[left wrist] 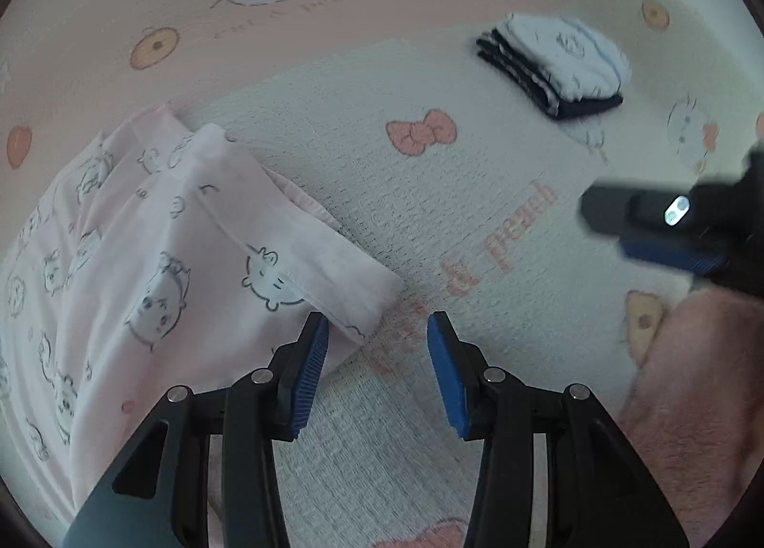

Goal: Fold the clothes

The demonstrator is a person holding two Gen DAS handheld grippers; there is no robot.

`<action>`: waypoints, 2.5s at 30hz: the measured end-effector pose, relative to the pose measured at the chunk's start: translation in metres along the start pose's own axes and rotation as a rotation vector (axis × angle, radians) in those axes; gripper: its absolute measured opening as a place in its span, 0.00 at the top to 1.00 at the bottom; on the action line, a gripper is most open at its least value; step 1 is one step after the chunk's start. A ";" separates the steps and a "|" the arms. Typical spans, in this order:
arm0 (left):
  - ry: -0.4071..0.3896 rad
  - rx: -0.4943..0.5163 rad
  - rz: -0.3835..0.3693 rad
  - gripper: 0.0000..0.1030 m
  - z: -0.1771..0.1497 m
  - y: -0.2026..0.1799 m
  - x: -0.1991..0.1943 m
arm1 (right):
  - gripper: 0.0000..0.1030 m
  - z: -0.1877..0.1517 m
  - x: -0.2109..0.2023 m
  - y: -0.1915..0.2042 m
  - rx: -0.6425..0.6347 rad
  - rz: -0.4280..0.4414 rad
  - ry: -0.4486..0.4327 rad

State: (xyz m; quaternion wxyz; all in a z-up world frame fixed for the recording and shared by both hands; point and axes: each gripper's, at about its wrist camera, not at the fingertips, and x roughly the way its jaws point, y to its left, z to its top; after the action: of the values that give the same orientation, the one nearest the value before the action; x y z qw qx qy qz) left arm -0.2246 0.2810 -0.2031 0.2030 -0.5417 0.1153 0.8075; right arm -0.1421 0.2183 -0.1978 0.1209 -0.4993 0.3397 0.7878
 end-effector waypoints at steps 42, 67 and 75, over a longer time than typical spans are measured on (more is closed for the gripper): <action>-0.147 -0.613 -0.009 0.93 -0.069 0.397 -0.065 | 0.50 0.055 0.207 0.299 -0.935 0.022 0.186; -0.065 -0.598 0.092 0.55 -0.053 0.412 -0.049 | 0.40 0.077 0.215 0.287 -0.778 0.077 0.122; -0.114 -0.516 0.005 0.94 -0.021 0.391 -0.046 | 0.92 0.090 0.172 0.278 -0.761 0.108 0.034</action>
State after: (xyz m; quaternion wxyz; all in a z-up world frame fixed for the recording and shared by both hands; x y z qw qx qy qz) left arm -0.3688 -0.0853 -0.1823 0.0624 -0.5289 -0.1046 0.8399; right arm -0.4339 0.0460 -0.2075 -0.1206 -0.5029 0.0509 0.8544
